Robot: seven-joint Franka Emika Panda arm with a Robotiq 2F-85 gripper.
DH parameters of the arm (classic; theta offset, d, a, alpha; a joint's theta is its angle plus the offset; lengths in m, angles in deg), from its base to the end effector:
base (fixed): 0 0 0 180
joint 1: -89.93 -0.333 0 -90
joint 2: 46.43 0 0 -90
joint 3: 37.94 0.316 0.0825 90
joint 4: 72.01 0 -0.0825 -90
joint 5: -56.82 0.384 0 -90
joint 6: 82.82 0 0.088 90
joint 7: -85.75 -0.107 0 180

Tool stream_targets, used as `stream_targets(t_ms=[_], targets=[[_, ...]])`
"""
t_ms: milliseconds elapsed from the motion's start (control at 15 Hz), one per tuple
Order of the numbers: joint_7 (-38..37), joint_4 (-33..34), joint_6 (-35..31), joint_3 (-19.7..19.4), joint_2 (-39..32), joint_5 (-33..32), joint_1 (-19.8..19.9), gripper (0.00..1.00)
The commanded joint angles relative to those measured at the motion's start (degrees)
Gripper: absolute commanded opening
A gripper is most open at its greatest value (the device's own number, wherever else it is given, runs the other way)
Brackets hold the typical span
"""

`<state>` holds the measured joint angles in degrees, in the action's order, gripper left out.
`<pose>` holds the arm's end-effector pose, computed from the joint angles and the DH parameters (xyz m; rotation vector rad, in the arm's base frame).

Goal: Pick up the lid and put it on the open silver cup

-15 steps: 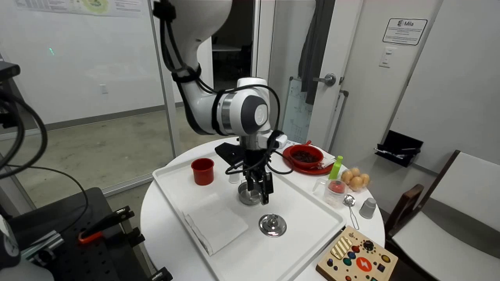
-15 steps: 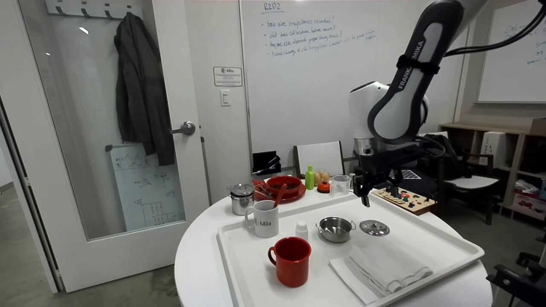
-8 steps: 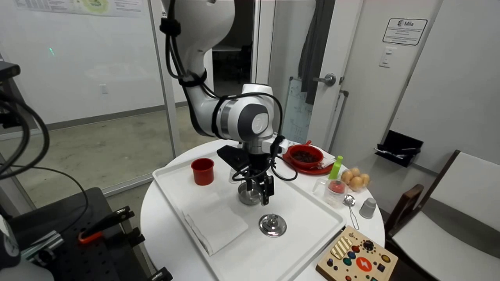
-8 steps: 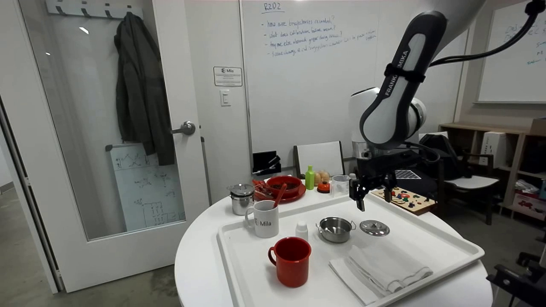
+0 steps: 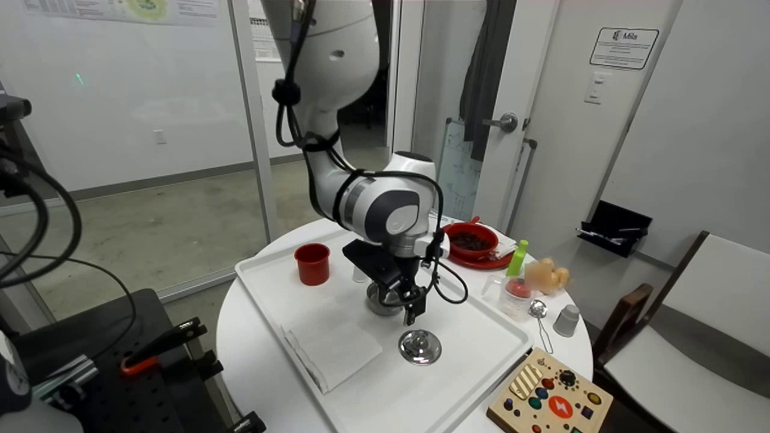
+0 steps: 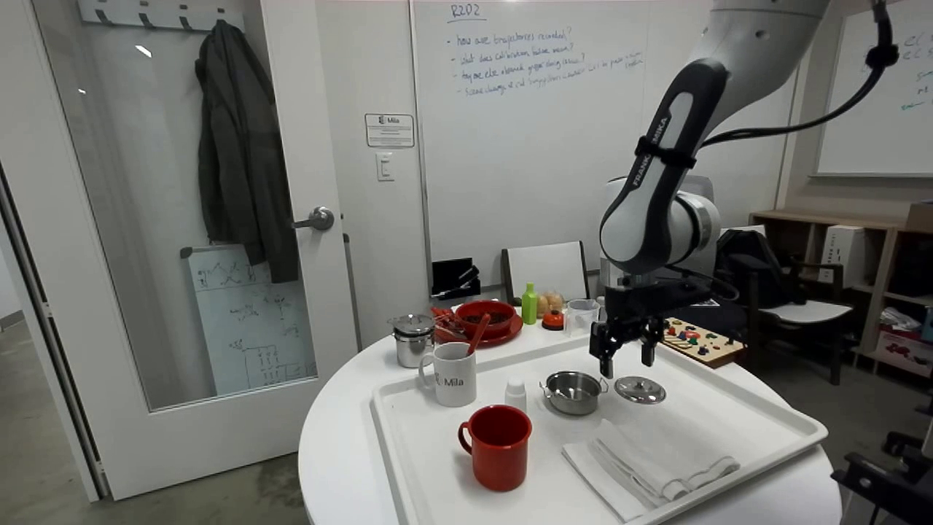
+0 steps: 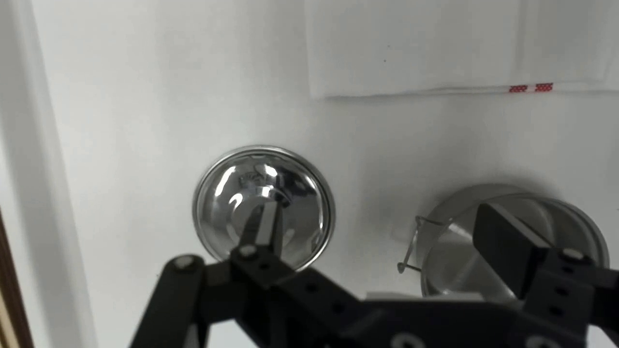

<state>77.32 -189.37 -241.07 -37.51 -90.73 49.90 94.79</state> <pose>0.5588 -0.0379 0.0509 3.0972 -0.1750 -0.0898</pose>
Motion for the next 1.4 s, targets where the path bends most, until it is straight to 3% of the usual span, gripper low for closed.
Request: stream_targets(t_ms=[0,467,533,600,667,1067,1200,1333], targets=[[9.0,7.8,0.6,2.4,-8.1,4.6,4.9,1.00],[12.1,11.1,-0.1,1.3,-11.5,5.6,7.1,1.00],[12.1,11.2,-0.3,1.5,-11.3,5.7,7.0,0.78],[12.2,11.3,-0.5,1.6,-11.2,5.6,6.9,0.83],[12.2,11.3,-0.8,1.7,-11.1,5.5,6.7,0.68],[12.8,12.3,-0.9,2.1,-11.1,5.3,6.3,0.21],[12.9,12.5,-0.9,2.1,-11.1,5.2,6.2,0.09],[13.1,12.6,-0.9,2.3,-11.1,5.3,6.3,0.09]])
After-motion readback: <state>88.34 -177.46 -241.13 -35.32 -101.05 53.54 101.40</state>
